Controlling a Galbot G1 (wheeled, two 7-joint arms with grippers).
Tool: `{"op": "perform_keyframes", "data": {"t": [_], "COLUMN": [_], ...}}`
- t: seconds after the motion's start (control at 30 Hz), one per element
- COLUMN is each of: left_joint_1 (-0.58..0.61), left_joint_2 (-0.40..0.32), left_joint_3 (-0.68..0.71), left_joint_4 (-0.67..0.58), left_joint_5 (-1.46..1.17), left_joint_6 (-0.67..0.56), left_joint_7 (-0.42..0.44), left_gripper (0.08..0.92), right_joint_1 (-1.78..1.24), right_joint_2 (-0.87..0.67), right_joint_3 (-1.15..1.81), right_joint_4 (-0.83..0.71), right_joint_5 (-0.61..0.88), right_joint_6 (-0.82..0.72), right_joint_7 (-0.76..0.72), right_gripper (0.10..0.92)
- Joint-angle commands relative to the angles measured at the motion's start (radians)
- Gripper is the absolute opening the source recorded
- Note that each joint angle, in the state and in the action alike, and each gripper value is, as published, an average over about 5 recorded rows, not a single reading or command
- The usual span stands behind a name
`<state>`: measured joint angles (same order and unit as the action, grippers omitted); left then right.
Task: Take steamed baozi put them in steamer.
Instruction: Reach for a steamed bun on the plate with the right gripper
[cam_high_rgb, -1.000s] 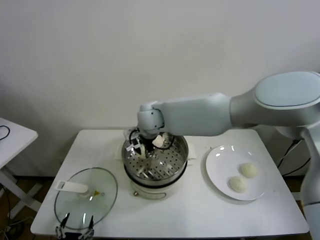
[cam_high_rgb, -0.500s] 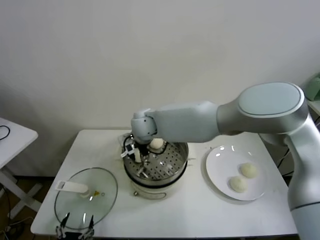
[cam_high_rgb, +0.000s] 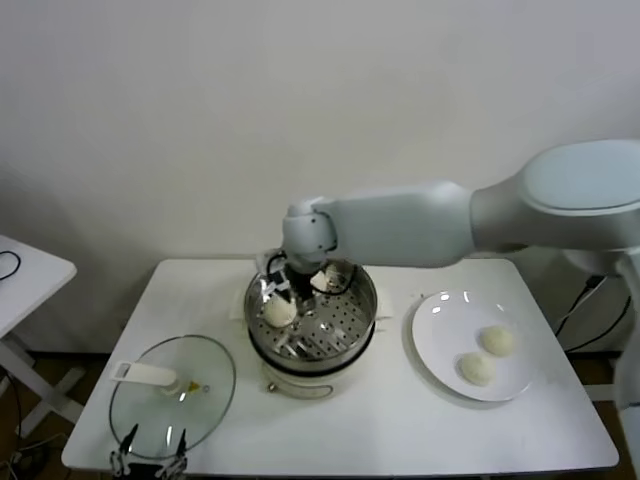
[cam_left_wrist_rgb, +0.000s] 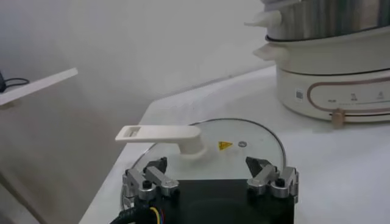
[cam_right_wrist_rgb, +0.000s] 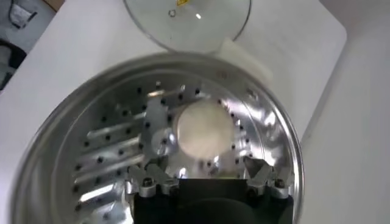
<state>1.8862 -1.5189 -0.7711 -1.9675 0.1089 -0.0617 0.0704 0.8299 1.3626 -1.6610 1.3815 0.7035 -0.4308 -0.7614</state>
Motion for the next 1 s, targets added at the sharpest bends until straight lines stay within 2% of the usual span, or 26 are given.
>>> {"op": "perform_keyframes", "data": {"t": [0.03,0.27,0.47,1.0], "left_joint_1": [-0.001,-0.001,0.000,0.008], "left_joint_2": [0.001,0.004,-0.001,-0.017], "left_joint_3": [-0.001,-0.010,-0.006,-0.005], "left_joint_4": [0.000,0.007,0.009,0.008], "left_joint_5": [0.000,-0.003,0.003,0.022], "left_joint_6": [0.001,-0.001,-0.001,-0.001], "left_joint_7": [0.001,0.001,0.000,-0.003], "left_gripper": [0.823,0.823,0.823,0.823], "right_joint_1": [0.277,0.286,0.153,-0.272], "right_joint_2": [-0.306,-0.546,-0.714,-0.885], "right_joint_3": [-0.130,-0.224,-0.227,0.031], "right_joint_4": [0.151,0.253,0.256,0.164], "right_joint_5": [0.076,-0.046,-0.181,-0.411], "right_joint_6": [0.097,0.112,0.112,0.108], "right_joint_7": [-0.144,-0.138,-0.113,-0.100], "right_gripper": [0.823,0.823,0.823,0.823]}}
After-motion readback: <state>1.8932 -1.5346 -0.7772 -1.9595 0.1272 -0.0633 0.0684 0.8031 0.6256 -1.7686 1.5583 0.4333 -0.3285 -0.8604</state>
